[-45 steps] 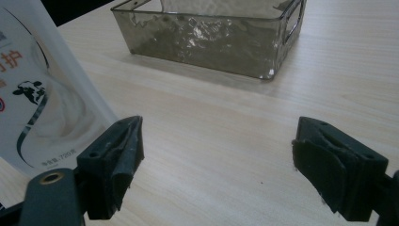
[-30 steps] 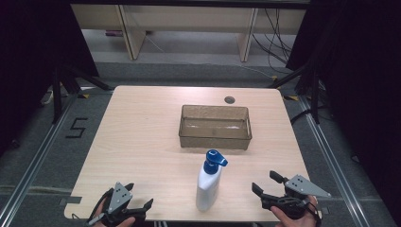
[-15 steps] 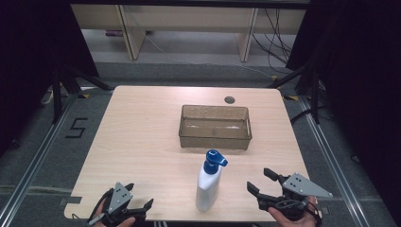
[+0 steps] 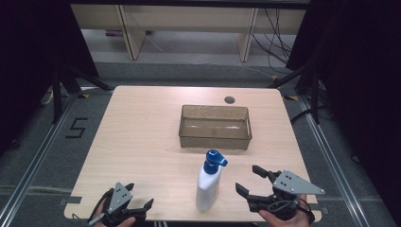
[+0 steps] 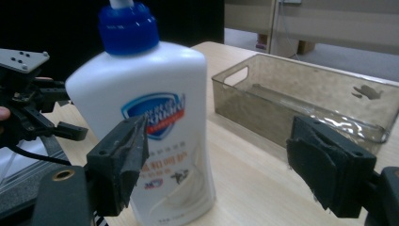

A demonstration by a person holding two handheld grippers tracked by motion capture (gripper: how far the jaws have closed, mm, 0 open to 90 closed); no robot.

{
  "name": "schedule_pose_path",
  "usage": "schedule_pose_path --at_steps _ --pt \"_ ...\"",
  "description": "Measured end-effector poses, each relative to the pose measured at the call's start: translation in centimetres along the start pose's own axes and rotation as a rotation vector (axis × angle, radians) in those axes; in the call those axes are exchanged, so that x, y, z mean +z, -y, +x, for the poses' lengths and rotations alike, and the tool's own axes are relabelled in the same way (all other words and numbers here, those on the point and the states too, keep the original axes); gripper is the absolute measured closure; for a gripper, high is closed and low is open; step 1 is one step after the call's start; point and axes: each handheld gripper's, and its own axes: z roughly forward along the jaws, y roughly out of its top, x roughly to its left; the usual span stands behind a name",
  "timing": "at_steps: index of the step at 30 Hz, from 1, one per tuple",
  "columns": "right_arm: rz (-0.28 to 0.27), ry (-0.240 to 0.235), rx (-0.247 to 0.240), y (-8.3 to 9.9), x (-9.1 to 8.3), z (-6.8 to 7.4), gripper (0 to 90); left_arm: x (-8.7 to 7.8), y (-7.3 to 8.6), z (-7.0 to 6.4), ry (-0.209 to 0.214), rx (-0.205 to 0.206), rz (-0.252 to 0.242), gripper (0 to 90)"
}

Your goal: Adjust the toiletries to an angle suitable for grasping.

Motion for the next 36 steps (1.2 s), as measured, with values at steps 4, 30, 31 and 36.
schedule_pose_path --at_steps 4,30,31,36 --pt "-0.019 0.009 -0.035 -0.9 0.3 0.2 21.8 0.0 0.0 0.0 -0.001 0.0 -0.004 15.3" --pt "-0.052 -0.114 -0.039 -3.9 1.8 2.0 26.6 0.0 0.0 0.0 -0.003 -0.013 -0.013 15.3" --pt "-0.05 -0.113 -0.038 -4.0 1.9 2.1 27.1 0.0 0.0 0.0 -0.003 -0.013 -0.013 15.3" --pt "-0.064 -0.127 -0.085 -4.6 2.4 2.1 30.8 -0.1 -0.1 0.0 0.0 -0.008 -0.014 15.3"
